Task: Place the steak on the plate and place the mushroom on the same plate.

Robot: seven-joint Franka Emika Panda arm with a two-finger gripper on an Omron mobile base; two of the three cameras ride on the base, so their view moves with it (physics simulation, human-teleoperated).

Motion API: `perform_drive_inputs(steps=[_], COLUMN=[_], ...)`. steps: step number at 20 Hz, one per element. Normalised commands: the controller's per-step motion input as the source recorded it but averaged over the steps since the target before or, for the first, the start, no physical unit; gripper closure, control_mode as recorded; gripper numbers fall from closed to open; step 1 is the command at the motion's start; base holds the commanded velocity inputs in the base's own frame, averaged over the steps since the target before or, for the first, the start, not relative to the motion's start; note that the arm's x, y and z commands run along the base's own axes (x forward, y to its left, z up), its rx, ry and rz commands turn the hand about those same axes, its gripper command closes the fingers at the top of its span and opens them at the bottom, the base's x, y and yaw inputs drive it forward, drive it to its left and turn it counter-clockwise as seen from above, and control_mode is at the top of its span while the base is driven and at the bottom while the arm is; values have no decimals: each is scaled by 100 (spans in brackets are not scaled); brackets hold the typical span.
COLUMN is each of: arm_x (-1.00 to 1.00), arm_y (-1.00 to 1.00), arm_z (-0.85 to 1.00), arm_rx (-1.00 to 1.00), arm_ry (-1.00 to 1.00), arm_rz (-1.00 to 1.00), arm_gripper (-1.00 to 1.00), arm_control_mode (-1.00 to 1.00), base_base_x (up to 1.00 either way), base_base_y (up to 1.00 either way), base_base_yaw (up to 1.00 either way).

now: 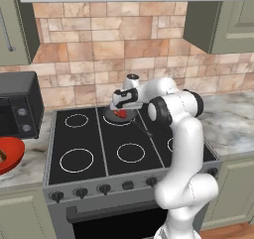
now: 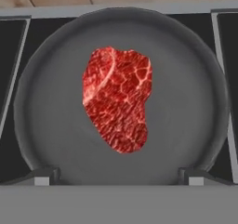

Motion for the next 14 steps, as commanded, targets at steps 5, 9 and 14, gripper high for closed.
perform_drive_inputs(steps=[5,9,14], arm_x=[18,22,14], arm_y=[3,3,5], arm_z=[-21,-15,-21], arm_rx=[0,0,0], arm_ry=[0,0,0], arm_rz=[0,0,0], arm_gripper=[-100,-100,-100], arm_control_mode=[-100,-100,-100], base_base_x=[0,0,0], base_base_y=[0,0,0], base_base_yaw=[0,0,0])
